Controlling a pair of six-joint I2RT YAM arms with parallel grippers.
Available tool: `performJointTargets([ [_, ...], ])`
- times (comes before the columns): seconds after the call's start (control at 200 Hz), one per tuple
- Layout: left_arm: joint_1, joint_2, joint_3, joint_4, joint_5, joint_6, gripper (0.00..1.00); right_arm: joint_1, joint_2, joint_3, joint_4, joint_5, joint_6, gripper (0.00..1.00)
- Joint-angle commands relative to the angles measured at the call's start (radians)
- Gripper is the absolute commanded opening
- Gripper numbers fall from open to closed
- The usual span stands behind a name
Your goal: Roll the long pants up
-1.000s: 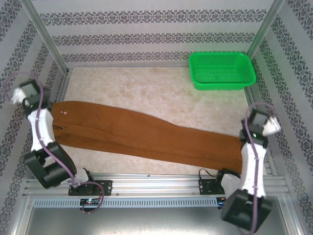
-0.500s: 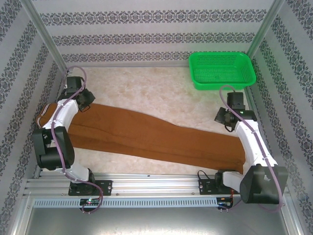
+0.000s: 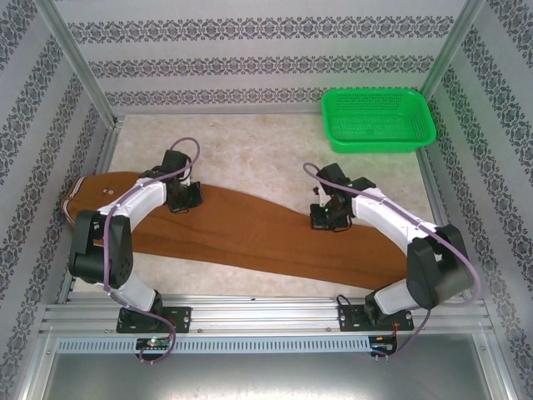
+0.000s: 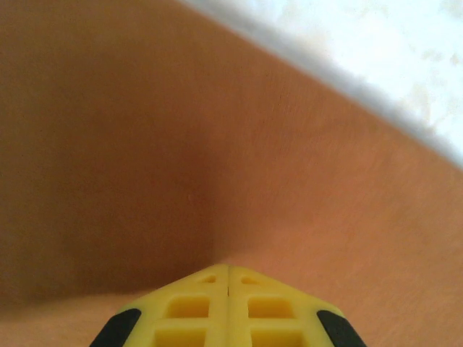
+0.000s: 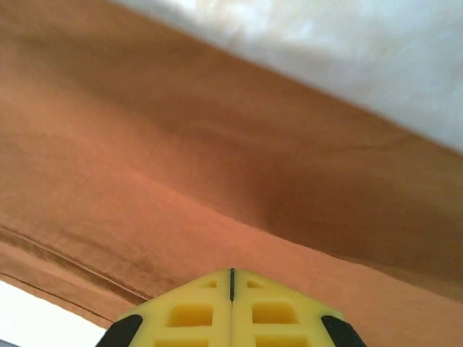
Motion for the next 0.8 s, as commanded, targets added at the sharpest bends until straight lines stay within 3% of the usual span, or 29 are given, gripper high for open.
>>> performJointTargets([
  [0.0, -0.004, 0.039, -0.01, -0.022, 0.043, 0.028, 0.0, 0.029, 0.036, -0.041, -0.005, -0.031, 0.055, 0.0],
  [0.38, -0.017, 0.154, 0.019, 0.028, 0.09, -0.021, 0.0, -0.041, 0.181, -0.047, -0.052, 0.088, 0.158, 0.0],
  [0.794, -0.042, 0.235, 0.018, 0.096, 0.075, -0.076, 0.0, -0.215, 0.33, 0.135, -0.103, 0.052, 0.106, 0.0],
])
